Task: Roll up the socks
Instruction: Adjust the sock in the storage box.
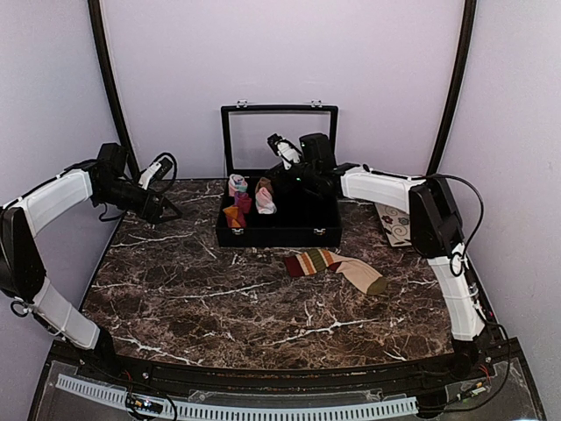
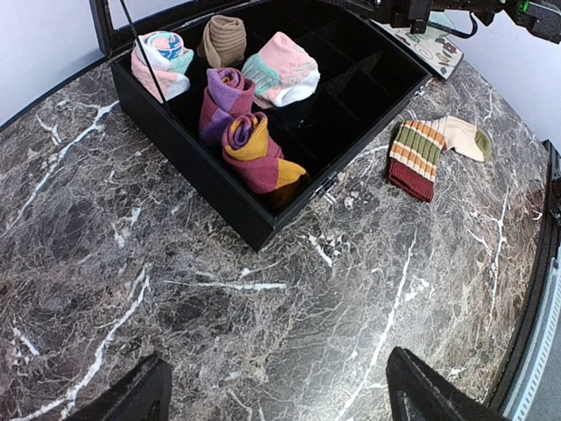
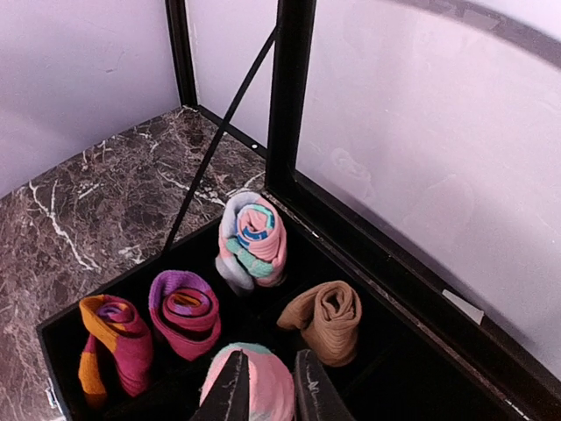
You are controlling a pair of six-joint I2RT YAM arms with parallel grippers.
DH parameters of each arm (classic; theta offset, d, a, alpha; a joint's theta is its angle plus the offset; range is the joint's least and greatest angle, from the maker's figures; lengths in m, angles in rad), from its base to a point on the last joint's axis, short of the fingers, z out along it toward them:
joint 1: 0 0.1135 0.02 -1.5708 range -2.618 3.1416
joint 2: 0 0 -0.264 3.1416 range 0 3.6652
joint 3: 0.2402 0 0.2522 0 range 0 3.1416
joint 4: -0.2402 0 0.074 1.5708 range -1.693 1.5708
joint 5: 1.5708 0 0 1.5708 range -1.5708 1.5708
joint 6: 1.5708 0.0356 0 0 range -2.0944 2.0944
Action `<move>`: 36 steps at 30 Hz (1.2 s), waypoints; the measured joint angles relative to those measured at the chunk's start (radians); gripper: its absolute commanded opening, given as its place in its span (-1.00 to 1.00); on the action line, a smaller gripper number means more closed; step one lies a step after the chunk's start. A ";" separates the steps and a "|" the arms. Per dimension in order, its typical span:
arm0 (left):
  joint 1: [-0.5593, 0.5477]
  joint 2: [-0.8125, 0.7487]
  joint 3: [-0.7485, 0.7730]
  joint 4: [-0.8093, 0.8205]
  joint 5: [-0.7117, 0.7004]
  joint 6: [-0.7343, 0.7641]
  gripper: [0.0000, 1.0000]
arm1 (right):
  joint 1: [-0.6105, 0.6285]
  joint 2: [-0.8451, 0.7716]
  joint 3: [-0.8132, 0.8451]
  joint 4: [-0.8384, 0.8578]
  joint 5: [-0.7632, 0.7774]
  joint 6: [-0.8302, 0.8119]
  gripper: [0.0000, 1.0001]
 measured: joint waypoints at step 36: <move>0.009 -0.042 0.000 -0.031 0.003 0.002 0.75 | -0.006 0.192 0.214 -0.215 -0.011 0.073 0.16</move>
